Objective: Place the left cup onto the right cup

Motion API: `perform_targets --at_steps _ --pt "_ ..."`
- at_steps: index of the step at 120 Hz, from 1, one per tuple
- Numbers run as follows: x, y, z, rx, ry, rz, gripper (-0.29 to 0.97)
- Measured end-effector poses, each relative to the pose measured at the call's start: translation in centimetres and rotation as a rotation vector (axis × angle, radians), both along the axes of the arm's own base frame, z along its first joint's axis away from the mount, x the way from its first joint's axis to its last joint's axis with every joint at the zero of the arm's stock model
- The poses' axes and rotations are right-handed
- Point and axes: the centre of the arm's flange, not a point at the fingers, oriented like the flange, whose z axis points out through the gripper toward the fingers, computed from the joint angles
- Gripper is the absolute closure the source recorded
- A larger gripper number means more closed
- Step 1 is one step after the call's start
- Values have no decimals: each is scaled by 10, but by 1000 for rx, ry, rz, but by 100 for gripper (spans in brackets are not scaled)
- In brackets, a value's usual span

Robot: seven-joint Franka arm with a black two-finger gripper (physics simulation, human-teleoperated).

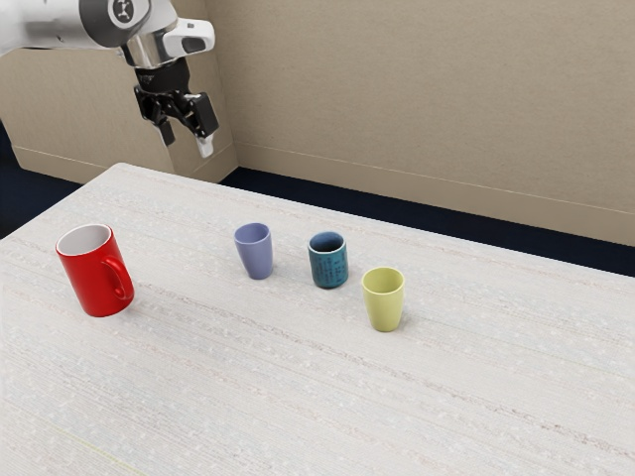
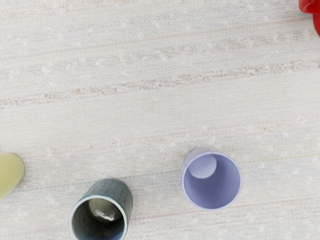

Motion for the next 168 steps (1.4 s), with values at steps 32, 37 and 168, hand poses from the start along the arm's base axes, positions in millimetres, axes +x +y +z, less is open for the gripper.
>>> perform_targets --at_steps 32,37,168 --pt "1 0 -2 0 4 1 0" --pt "1 0 -2 0 5 1 0" --pt "143 98 -202 -29 82 181 0"
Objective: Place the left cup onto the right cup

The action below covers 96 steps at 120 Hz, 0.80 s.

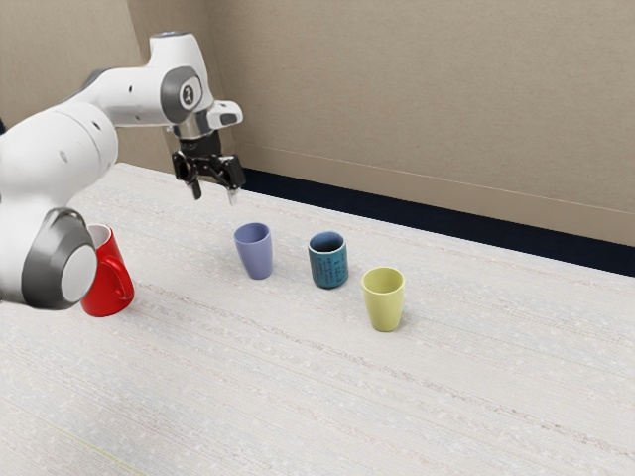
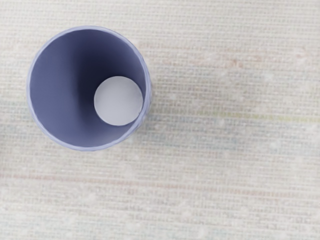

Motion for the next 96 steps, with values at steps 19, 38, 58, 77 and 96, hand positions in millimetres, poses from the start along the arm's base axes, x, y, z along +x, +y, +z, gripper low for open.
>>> perform_targets --at_steps 19,38,58,77,96 --pt "14 4 -30 -5 -4 1 0" --pt "14 11 -47 -35 10 16 0" --pt "13 11 -53 -44 20 13 0" --pt "14 8 -68 -55 37 6 0" --pt "16 3 -89 -67 54 -1 0"
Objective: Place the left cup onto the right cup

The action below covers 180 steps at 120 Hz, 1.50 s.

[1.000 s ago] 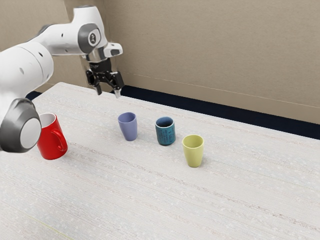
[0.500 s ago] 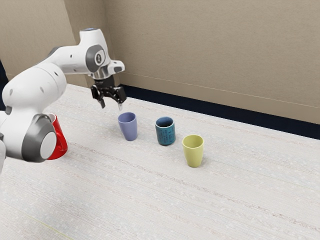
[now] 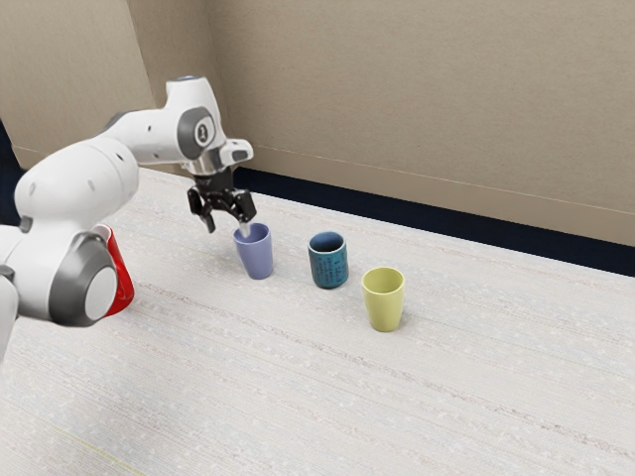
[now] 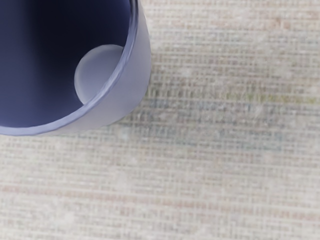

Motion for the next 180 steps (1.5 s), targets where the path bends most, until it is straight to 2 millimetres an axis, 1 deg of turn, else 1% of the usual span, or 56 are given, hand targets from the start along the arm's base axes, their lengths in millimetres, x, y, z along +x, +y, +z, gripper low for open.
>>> perform_targets --at_steps 13,17,21,33,39,47,55,65,75,89,105,113,117,123,129,135,151,165,172,180 --pt "1 0 -11 2 3 0 0" --pt "2 0 -13 2 2 0 3" --pt "2 0 -15 2 -1 0 9" --pt "4 -2 -17 1 -7 0 35" --pt "4 -2 -17 1 -10 1 46" --pt "5 -3 -17 -1 -13 1 56" --pt "5 -6 -17 -5 -16 0 64" --pt "7 -12 -17 -16 -19 -6 70" --pt "7 -14 -17 -19 -21 -8 73" --pt "7 -15 -16 -19 -23 -8 76" --pt "7 -14 -8 -13 -29 -7 77" --pt "6 -13 0 -11 -34 -5 78" --pt "5 -12 7 -10 -39 -4 78" --pt "1 -11 23 -10 -48 0 78" --pt "-7 -9 40 -11 -47 5 78" --pt "-16 -15 58 -15 -45 -4 78" --pt "-44 -37 112 -7 -55 -45 78" --pt "-61 -61 146 16 -69 -92 79" --pt "-67 -81 161 31 -80 -126 79" --pt "-69 -110 169 42 -86 -172 79"
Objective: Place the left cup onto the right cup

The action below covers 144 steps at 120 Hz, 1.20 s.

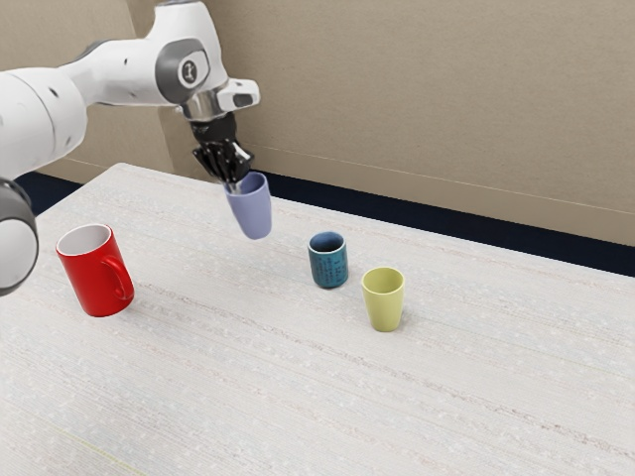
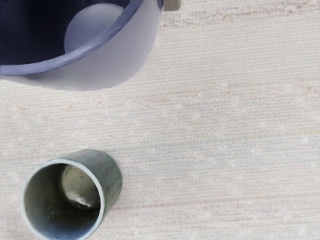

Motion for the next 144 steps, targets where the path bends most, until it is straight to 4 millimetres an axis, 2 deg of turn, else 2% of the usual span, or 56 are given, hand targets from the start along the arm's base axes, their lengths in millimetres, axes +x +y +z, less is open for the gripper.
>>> perform_targets --at_steps 7,29,39,52,72,87,111,130,144 --pt "-1 -28 5 7 2 -43 79" --pt "-2 -93 13 7 0 -146 79" --pt "5 -121 20 -4 -20 -189 79" --pt "23 -144 5 -13 -21 -221 79" --pt "48 -171 -15 -17 -44 -253 79" --pt "57 -186 -28 -20 -51 -272 79" --pt "51 -191 -33 -34 -4 -278 79" --pt "43 -212 -39 -35 31 -308 79" --pt "42 -215 -41 -32 38 -312 79"
